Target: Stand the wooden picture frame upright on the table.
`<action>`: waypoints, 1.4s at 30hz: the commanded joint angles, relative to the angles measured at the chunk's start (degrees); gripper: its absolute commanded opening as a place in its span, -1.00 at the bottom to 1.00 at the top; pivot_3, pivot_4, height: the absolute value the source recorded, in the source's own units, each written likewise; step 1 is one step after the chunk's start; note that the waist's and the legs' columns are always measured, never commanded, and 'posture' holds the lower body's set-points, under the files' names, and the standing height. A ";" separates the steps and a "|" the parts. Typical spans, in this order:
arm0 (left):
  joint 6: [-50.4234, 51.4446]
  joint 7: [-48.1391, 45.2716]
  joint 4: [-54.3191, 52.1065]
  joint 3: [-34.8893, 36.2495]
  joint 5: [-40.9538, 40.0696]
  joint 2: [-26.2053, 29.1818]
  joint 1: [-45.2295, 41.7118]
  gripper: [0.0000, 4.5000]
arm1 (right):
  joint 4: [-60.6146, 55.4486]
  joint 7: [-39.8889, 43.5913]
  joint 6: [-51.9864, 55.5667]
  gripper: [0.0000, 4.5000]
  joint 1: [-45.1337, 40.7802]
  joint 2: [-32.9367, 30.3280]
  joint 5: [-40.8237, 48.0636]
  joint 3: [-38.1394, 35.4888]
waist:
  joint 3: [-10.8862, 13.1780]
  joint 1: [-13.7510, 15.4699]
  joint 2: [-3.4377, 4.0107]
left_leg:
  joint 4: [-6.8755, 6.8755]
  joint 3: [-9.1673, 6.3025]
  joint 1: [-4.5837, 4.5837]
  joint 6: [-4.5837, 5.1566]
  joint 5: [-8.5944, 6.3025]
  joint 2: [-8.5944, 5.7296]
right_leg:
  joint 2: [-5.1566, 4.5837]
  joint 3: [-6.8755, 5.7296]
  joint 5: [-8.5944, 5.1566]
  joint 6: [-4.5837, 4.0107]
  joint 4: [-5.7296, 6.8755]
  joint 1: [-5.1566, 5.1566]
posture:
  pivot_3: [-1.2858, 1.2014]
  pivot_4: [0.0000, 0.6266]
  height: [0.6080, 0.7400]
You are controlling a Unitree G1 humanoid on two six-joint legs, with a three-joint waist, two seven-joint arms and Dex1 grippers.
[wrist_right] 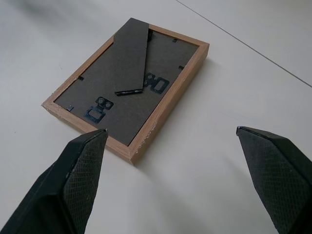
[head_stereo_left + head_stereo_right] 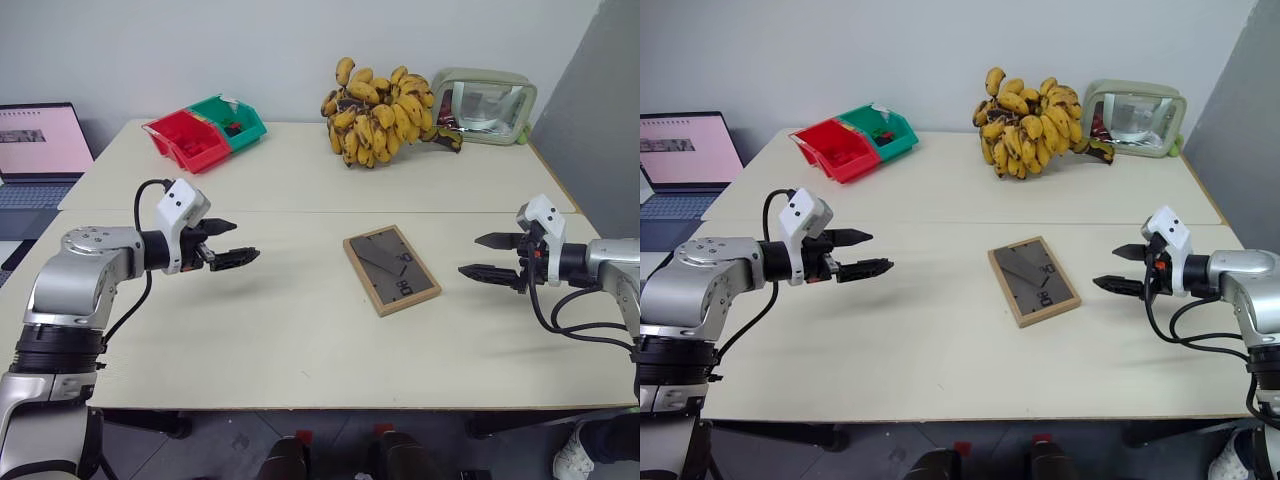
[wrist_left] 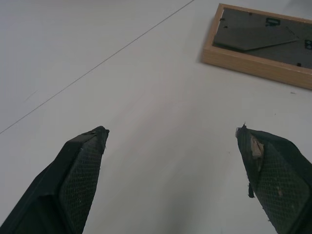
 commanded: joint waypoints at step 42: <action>-13.50 20.36 15.31 -15.30 15.50 -34.17 -6.04 -1.00 | 14.34 -27.69 -14.78 -1.00 -7.60 24.44 -18.67 7.33 | -0.01 -0.17 0.00 | 0.19 0.01 0.01 -0.01 0.01 -0.11 | -0.10 0.02 0.02 0.00 0.39 -0.04 | 0.03 -0.52 1.00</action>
